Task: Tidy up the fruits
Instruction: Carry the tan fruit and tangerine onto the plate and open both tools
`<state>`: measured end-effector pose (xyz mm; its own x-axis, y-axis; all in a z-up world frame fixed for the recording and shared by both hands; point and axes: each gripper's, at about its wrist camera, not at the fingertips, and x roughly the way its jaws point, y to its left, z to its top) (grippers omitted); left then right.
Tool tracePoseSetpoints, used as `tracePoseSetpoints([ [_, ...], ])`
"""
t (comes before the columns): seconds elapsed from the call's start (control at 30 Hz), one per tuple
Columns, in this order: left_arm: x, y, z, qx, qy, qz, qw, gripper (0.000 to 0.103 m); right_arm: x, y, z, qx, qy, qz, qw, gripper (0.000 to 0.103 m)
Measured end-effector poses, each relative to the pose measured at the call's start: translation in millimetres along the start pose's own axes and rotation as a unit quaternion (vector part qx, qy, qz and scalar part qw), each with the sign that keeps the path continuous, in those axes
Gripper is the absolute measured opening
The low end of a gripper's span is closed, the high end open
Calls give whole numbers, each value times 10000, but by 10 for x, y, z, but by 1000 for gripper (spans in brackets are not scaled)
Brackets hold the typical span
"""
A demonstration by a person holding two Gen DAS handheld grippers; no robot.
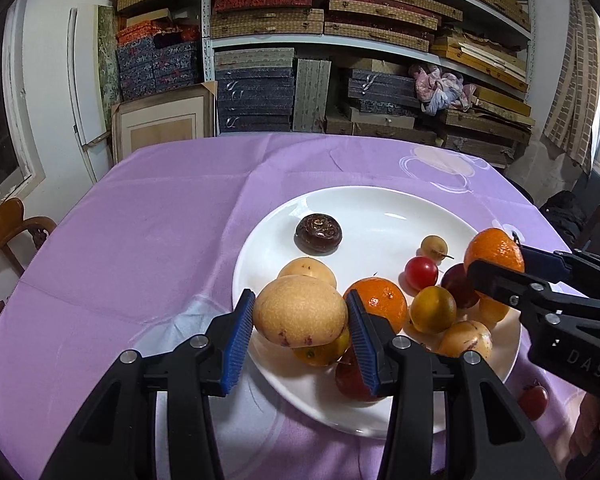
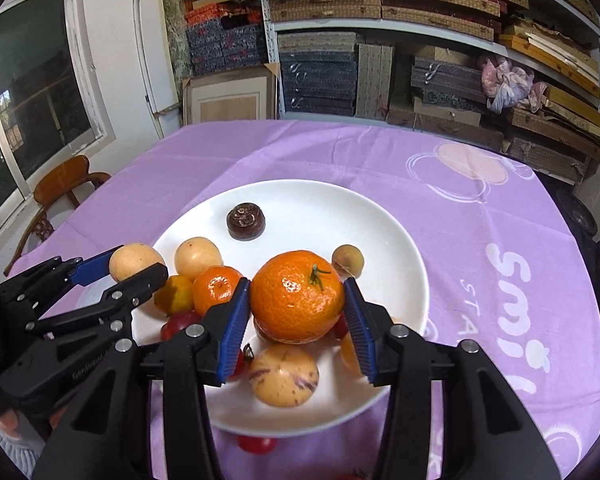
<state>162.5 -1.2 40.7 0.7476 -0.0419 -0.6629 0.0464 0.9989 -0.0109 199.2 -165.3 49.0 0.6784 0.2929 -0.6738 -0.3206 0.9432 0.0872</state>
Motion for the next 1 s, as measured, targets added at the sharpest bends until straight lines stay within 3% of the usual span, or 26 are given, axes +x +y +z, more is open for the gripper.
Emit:
tracePoseSetpoints([
  [0.3, 194, -56, 82, 7, 46, 47, 10000, 47, 479, 82, 112, -111, 313, -202, 9992, 46],
  [0.53, 281, -13, 80, -100, 193, 120, 9997, 50, 596, 47, 190, -59, 336, -264, 9991, 49],
  [0.63, 236, 22, 74, -135, 174, 149, 9996, 58, 498, -19, 191, 59, 181, -238, 9995, 56],
  [0.83, 34, 53, 107, -146, 41, 183, 9997, 58, 55, -144, 173, 218, -251, -167, 9993, 57],
  [1.0, -194, 57, 97, -108, -73, 185, 9997, 58, -455, -238, -15, 301, -670, -178, 9971, 66],
])
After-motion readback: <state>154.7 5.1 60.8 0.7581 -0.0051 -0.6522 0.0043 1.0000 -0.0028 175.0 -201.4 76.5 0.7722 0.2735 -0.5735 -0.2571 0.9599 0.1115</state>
